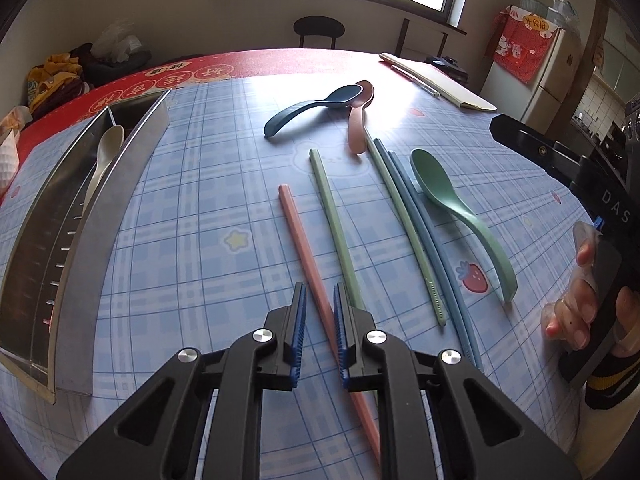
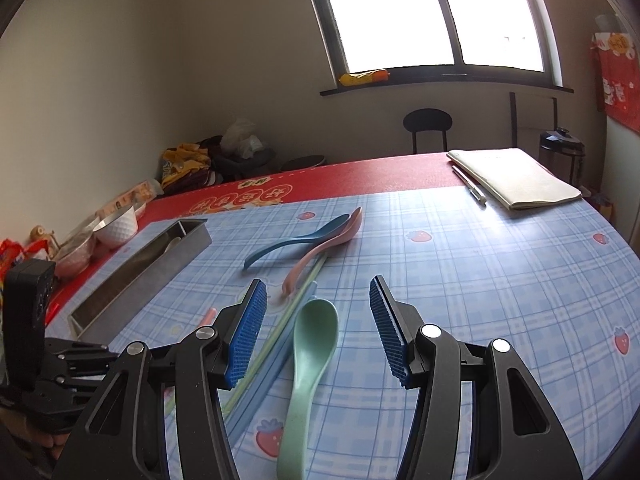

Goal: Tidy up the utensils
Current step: 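Move the left gripper to the second pink chopstick and close on it, then lift the pink chopstick with the left gripper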

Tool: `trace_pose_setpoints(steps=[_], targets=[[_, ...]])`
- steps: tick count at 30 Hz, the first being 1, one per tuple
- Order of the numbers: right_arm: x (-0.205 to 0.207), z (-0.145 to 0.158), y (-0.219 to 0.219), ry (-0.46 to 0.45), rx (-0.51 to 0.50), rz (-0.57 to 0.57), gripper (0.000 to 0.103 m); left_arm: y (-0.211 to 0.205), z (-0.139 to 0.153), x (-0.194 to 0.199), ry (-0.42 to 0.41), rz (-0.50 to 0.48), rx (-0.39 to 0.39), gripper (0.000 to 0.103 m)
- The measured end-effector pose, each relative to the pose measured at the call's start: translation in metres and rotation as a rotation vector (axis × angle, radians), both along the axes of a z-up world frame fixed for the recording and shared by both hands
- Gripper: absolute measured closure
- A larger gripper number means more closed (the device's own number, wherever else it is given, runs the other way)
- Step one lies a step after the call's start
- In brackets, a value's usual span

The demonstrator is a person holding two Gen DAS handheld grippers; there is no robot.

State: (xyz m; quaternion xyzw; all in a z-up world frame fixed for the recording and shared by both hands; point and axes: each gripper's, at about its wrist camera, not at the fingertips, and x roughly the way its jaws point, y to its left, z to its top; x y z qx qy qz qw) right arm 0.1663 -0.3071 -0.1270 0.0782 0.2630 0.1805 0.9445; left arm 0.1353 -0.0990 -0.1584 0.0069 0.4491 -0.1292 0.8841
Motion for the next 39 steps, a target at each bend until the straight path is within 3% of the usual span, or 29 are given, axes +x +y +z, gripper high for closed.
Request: trace_pose_setpoints(steps=[3, 8, 13, 22, 27, 34, 39], targets=[[0.0, 0.001, 0.0, 0.0, -0.001, 0.001, 0.05, 0.0, 0.0, 0.002, -0.023, -0.011, 0.034, 0.097], [0.001, 0.001, -0.001, 0.002, 0.005, 0.0, 0.05, 0.011, 0.0, 0.018, -0.01, 0.006, 0.03, 0.097], [0.001, 0.001, -0.002, 0.004, 0.013, -0.003, 0.05, 0.005, -0.002, 0.011, -0.046, -0.002, 0.081, 0.096], [0.001, 0.0, -0.003, 0.004, 0.013, 0.001, 0.05, 0.005, -0.002, 0.01, -0.048, -0.022, 0.061, 0.095], [0.002, 0.0, -0.003, 0.007, 0.015, 0.0, 0.05, 0.013, -0.002, 0.012, -0.032, -0.033, -0.019, 0.085], [0.003, -0.001, -0.004, 0.012, 0.024, -0.007, 0.05, 0.013, -0.003, 0.01, -0.039, -0.033, -0.024, 0.085], [0.003, -0.001, -0.005, 0.013, 0.028, -0.009, 0.05, 0.021, -0.003, 0.012, -0.029, -0.007, -0.066, 0.095]])
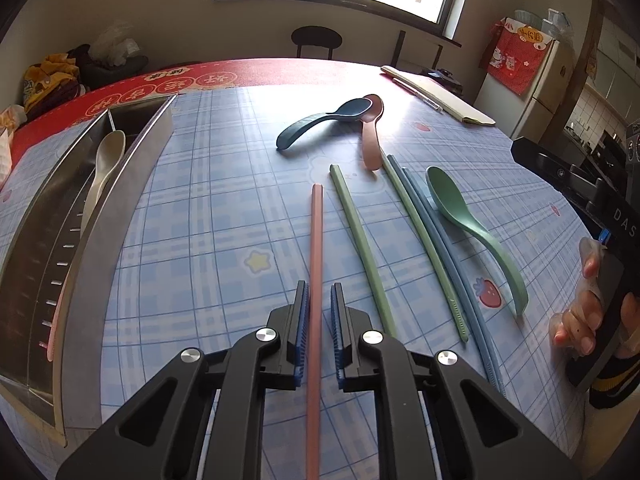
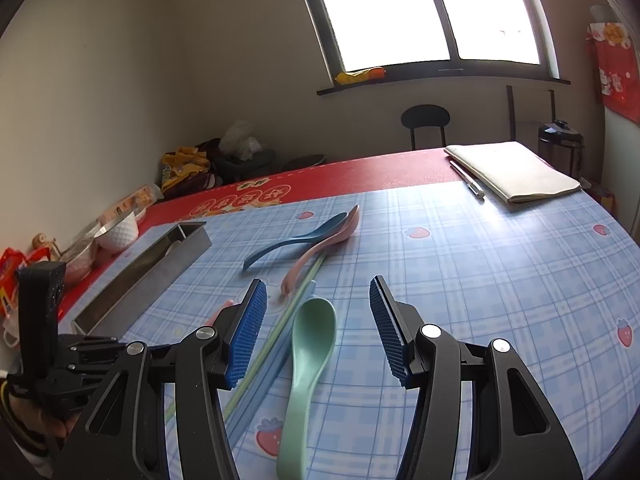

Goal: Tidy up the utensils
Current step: 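Lift the pink chopstick with the left gripper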

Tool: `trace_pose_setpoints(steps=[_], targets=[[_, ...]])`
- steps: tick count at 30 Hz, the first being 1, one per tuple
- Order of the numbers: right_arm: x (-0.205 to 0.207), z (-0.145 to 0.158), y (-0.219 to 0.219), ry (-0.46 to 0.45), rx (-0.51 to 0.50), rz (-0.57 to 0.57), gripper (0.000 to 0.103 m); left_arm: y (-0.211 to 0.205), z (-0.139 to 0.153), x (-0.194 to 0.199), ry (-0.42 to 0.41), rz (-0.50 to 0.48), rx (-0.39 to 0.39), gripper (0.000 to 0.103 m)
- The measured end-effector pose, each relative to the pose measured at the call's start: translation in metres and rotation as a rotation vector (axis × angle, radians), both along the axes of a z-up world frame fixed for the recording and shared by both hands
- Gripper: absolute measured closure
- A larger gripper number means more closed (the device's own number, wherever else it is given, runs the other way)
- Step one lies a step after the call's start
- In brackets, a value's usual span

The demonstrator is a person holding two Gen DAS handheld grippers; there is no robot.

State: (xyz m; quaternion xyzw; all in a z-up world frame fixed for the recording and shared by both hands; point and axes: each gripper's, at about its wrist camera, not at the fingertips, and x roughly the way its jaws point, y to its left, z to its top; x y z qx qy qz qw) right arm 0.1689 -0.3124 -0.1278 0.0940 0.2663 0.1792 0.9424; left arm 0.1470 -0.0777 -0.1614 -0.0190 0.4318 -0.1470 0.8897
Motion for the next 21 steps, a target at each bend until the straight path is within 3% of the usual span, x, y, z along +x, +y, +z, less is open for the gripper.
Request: trace_pose_setpoints(steps=[4, 10, 21], targets=[[0.001, -0.001, -0.002, 0.007, 0.009, -0.003, 0.05, 0.009, 0.0, 0.0, 0.01, 0.015, -0.059, 0.097], [0.001, -0.002, -0.004, 0.012, 0.023, 0.007, 0.05, 0.018, 0.007, -0.009, -0.045, 0.047, -0.097, 0.097], [0.008, -0.006, -0.004, 0.052, 0.057, 0.043, 0.05, 0.021, 0.018, -0.02, -0.121, 0.071, -0.089, 0.097]])
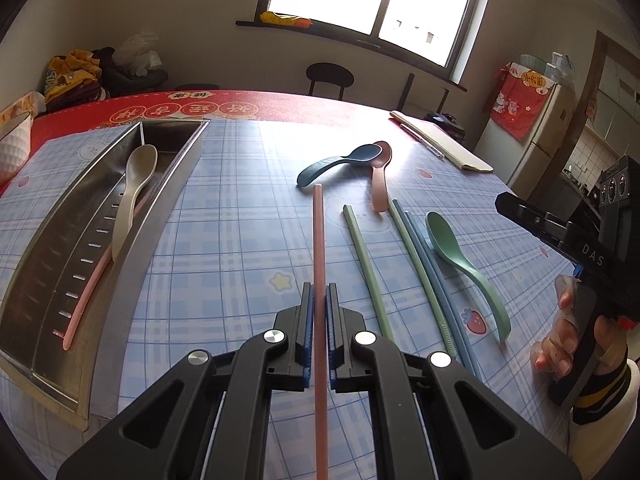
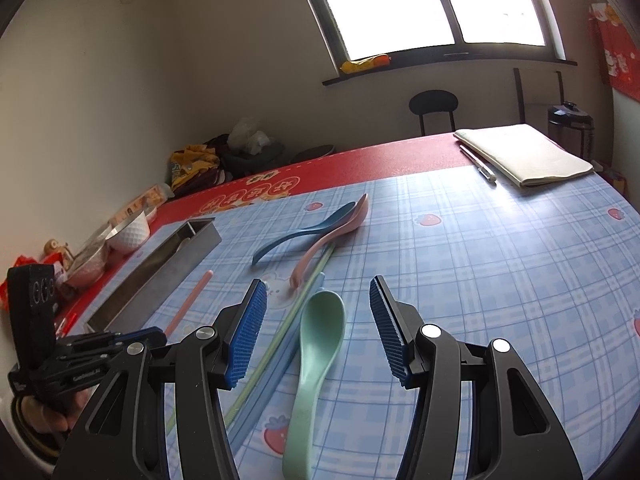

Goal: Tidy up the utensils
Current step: 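Lift the pink chopstick with the left gripper, then grasp the green spoon with the right gripper and lift it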

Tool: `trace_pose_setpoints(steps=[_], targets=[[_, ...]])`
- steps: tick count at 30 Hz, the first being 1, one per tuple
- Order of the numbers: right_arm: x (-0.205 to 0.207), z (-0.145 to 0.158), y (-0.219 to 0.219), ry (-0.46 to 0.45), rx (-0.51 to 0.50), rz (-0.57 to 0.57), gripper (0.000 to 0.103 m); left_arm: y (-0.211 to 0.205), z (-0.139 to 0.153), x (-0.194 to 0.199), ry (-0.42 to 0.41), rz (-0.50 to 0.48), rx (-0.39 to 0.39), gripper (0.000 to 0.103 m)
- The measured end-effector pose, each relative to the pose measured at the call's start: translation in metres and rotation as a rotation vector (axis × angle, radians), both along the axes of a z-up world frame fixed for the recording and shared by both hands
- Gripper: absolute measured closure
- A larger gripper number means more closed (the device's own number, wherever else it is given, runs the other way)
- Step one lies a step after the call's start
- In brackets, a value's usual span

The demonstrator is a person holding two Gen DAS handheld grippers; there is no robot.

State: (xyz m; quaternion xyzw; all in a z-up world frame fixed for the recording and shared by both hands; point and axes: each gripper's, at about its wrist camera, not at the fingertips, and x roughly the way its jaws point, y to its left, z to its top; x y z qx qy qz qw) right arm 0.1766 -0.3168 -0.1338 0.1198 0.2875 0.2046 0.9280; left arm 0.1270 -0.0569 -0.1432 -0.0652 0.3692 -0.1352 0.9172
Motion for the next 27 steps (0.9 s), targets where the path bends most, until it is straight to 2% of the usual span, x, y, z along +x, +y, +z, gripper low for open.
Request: trace_pose_setpoints(steps=[6, 11, 13, 15, 16, 21, 27], targets=[[0.009, 0.0, 0.004, 0.092, -0.037, -0.009, 0.051, 0.006, 0.006, -0.007, -0.042, 0.013, -0.027, 0.097], [-0.006, 0.003, 0.023, 0.124, -0.176, 0.018, 0.052, 0.005, 0.01, -0.011, -0.074, 0.012, -0.031, 0.097], [-0.012, -0.001, 0.027, 0.148, -0.202, 0.025, 0.052, 0.005, 0.012, -0.012, -0.082, 0.011, -0.032, 0.097], [-0.015, -0.009, 0.033, 0.19, -0.256, 0.013, 0.067, 0.005, 0.012, -0.013, -0.086, 0.005, -0.036, 0.097], [-0.016, -0.013, 0.036, 0.202, -0.278, 0.011, 0.068, 0.005, 0.012, -0.013, -0.086, 0.005, -0.037, 0.097], [-0.017, -0.019, 0.043, 0.231, -0.304, 0.007, 0.068, 0.005, 0.013, -0.015, -0.096, 0.003, -0.038, 0.097], [-0.002, -0.029, 0.043, 0.32, -0.284, -0.006, 0.071, 0.005, 0.013, -0.017, -0.106, 0.003, -0.032, 0.097]])
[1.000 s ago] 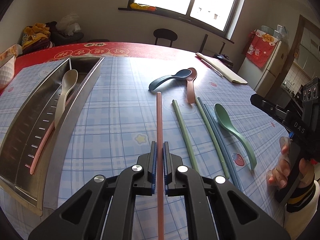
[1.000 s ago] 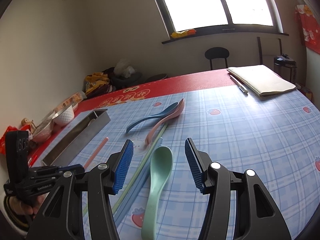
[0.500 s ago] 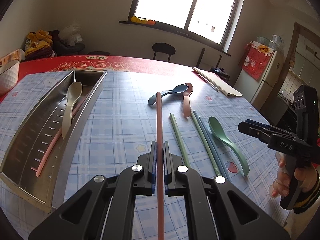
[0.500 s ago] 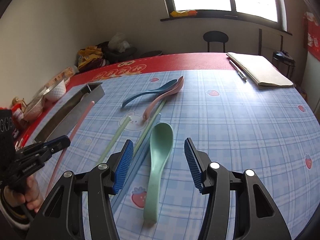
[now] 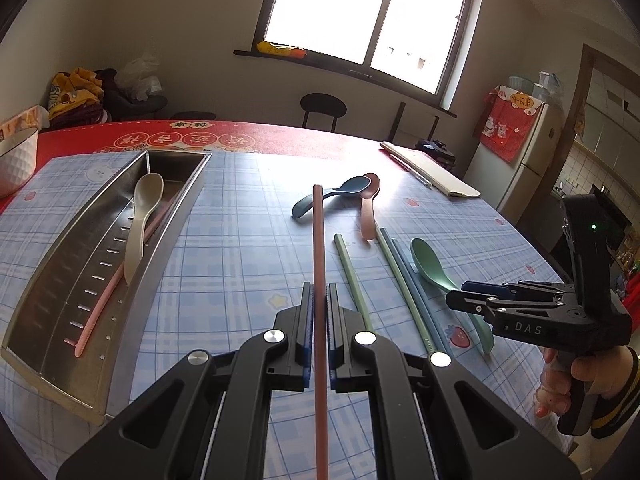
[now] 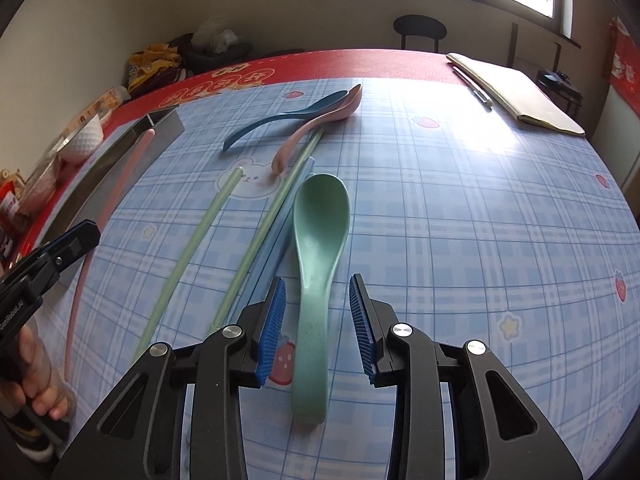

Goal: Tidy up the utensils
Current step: 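Grasp the green spoon with the right gripper and lift it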

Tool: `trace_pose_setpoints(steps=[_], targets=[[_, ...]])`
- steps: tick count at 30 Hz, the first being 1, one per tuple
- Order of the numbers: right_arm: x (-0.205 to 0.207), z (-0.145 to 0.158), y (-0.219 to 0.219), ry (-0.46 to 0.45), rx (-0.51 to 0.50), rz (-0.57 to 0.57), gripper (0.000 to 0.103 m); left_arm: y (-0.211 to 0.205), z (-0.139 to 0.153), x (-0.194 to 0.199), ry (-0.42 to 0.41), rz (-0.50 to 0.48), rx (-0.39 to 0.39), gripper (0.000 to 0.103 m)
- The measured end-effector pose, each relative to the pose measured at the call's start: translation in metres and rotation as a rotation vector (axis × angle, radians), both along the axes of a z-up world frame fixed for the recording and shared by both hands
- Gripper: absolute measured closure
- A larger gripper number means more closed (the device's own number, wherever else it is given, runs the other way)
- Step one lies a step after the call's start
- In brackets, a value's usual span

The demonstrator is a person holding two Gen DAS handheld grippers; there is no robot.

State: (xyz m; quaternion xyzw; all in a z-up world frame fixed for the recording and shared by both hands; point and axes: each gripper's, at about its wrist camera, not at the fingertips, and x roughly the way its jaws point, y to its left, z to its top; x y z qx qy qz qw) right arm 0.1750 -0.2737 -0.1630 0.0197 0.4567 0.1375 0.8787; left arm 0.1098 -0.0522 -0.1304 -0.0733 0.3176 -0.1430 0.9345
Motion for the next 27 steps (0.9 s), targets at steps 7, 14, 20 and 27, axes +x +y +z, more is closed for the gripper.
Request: trace_pose_setpoints(steps=[7, 14, 20, 27], targets=[[0.004, -0.005, 0.004, 0.02, -0.012, -0.01, 0.075, 0.001, 0.001, 0.0, 0.006, -0.003, -0.005, 0.097], [0.005, -0.006, 0.002, 0.006, -0.002, -0.009, 0.086, 0.001, 0.001, 0.001, 0.006, -0.005, -0.004, 0.097], [0.003, -0.004, -0.003, -0.006, 0.053, -0.005, 0.086, 0.001, 0.001, 0.001, 0.003, -0.002, -0.008, 0.097], [-0.003, 0.026, -0.006, -0.112, 0.158, -0.015, 0.086, 0.004, 0.0, 0.002, 0.008, 0.001, -0.017, 0.097]])
